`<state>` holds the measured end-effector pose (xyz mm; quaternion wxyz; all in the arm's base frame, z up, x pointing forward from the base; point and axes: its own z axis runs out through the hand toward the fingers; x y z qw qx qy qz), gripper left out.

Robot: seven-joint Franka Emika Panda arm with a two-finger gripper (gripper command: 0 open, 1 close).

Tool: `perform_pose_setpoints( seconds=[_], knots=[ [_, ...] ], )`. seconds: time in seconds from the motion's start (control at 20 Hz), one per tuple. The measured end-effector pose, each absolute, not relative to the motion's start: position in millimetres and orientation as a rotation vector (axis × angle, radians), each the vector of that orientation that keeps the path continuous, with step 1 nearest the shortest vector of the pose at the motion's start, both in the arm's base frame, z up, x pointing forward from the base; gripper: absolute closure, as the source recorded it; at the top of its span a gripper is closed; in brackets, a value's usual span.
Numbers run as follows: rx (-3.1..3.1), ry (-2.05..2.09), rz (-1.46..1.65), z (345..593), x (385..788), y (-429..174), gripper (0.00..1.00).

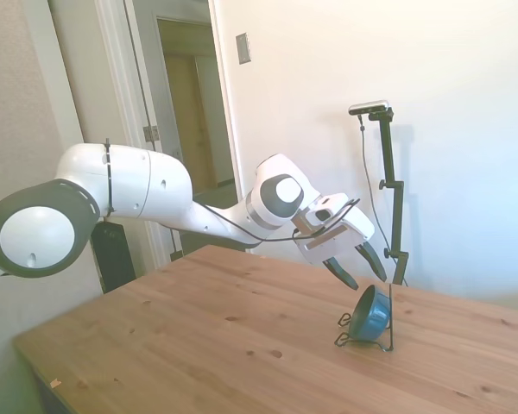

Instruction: Unload the bowl

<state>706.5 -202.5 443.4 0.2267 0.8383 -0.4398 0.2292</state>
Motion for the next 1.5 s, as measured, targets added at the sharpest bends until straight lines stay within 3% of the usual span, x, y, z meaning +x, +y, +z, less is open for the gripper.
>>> perform_pose_setpoints(
  seconds=[0.45, 0.5, 1.15, 1.5],
  knots=[
    [2.296, -1.222, 0.604, 436, 704, -208, 0.0],
    [2.295, -1.223, 0.601, 435, 704, -208, 1.0],
    [2.28, -1.231, 0.571, 420, 703, -215, 1.0],
    [2.256, -1.234, 0.558, 425, 704, -213, 1.0]
  ],
)
